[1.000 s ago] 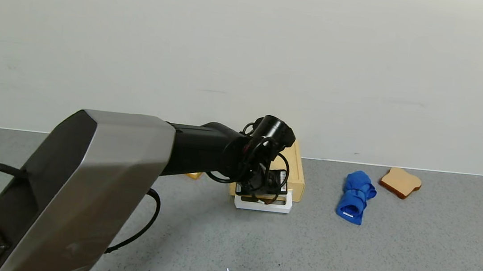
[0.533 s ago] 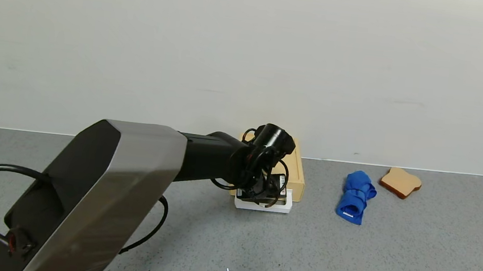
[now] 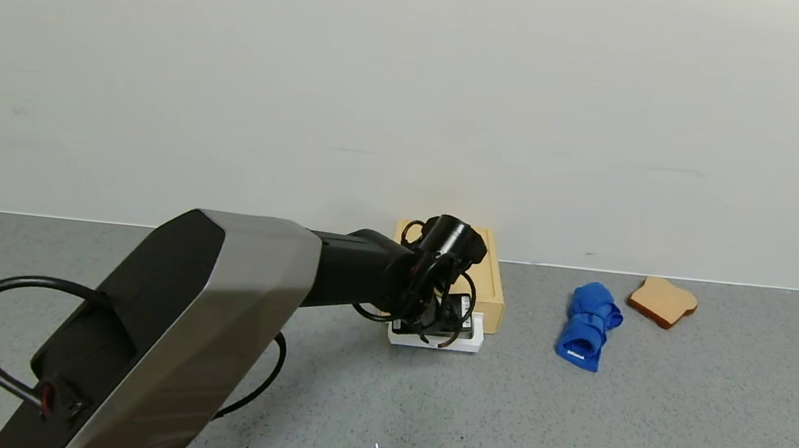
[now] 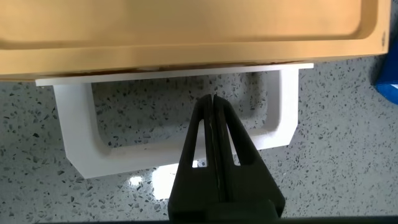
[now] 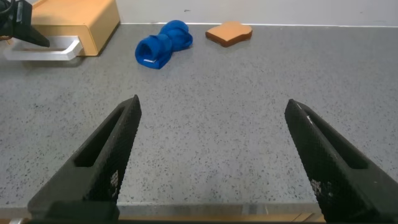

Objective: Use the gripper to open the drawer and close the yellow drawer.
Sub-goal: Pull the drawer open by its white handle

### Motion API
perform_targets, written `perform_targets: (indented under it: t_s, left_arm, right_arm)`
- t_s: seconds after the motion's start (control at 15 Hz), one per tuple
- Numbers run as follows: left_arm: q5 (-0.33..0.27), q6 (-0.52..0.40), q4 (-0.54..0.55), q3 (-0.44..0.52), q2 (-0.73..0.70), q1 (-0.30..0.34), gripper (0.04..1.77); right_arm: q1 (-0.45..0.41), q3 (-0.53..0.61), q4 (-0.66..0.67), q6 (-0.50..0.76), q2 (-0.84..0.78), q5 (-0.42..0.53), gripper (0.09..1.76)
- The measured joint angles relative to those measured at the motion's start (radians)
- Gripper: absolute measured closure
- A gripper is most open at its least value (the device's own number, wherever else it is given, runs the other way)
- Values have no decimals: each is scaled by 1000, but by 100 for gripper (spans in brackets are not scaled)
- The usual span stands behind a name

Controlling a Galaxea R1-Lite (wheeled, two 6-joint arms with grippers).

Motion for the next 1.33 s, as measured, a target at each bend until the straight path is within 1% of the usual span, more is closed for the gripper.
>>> perform_targets:
  t_s: [0.4, 0.8, 1.0, 1.33]
  left_arm:
    - [-2, 3, 16, 0, 14, 1, 170]
    - [-23, 2, 67, 0, 9, -1, 170]
    - [-50, -16, 101, 0, 3, -6, 170]
    - [-52, -47, 156, 4, -14, -14, 170]
  right_arm:
    - [0, 0, 0, 0, 0, 0, 15]
    - [0, 0, 0, 0, 0, 0, 15]
    - [0, 0, 0, 0, 0, 0, 15]
    - [0, 0, 0, 0, 0, 0, 15]
